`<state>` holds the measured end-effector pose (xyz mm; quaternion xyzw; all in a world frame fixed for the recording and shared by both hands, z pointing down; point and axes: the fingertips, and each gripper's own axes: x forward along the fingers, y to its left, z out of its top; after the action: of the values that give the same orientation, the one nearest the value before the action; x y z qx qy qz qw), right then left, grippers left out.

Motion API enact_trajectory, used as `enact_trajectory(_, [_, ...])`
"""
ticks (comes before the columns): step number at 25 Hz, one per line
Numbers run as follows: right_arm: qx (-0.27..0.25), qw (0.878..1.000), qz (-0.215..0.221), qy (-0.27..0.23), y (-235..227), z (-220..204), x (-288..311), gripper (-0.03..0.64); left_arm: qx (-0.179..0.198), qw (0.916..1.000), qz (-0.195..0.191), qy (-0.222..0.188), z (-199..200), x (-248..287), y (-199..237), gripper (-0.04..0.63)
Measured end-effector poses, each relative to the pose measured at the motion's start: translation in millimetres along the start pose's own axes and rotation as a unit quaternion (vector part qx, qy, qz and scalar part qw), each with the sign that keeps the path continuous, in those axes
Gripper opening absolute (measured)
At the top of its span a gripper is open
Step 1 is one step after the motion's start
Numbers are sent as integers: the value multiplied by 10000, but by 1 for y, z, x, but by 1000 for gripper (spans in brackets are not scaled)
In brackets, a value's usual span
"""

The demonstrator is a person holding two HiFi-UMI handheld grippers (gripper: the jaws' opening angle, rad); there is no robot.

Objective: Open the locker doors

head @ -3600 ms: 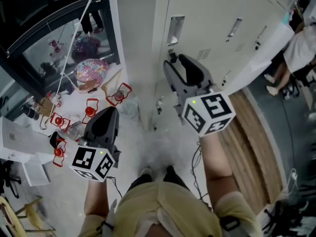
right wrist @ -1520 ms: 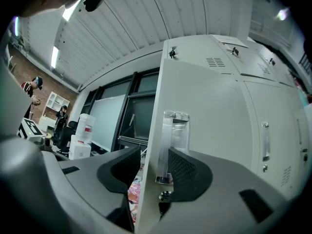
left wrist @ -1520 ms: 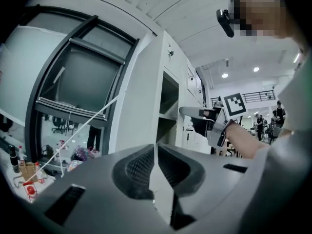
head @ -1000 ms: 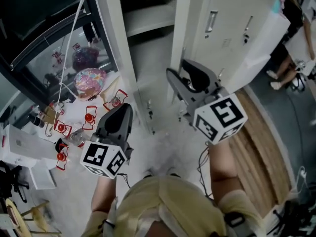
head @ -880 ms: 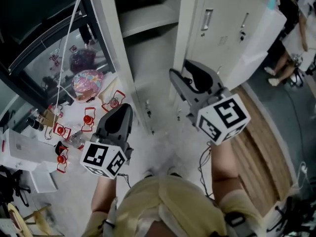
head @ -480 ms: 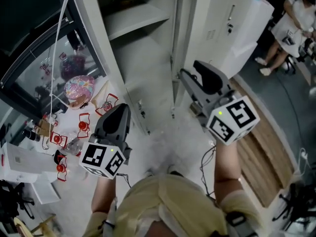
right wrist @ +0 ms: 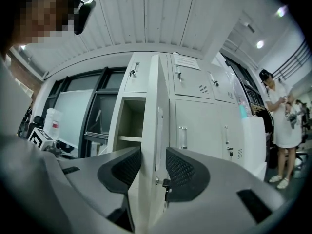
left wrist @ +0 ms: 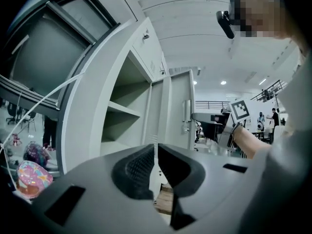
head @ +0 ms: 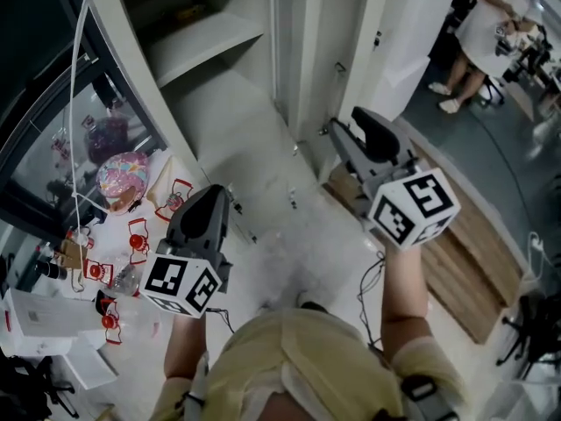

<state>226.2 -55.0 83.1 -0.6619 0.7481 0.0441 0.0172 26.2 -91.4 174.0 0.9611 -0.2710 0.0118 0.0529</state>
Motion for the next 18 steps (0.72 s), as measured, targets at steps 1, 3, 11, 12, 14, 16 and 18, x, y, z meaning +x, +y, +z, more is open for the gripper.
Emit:
enact_trajectory(1, [14,10000,-70,21,-5,-2,-2,155,15,10000,-56,13,-1,4,-3,5])
enact_trajectory(3, [36,9998,-192,56,-16,-6,-4,155,50,9999,-158,24,-4,12,-7,5])
enact_trajectory(11, [230,9979,-593,138,-46,-16,-8,150,-36,9996,-281,64,-4,25,-10,5])
enact_trajectory(12, [250,9975,-644,150,-49,-17,-9,150,-56,9996,-275,72,-5,26,-10,5])
enact_trajectory(14, [281,9966,-758,178,-57,-20,-9,150,-72,9996,-271,85,-6,28,-9,5])
enact_trajectory(16, [283,9954,-888,220,-65,-23,-10,150,-84,9996,-264,98,-7,30,-8,5])
enact_trajectory(18, [289,9940,-1020,262,-72,-27,-13,150,-137,9996,-229,117,-8,30,-8,5])
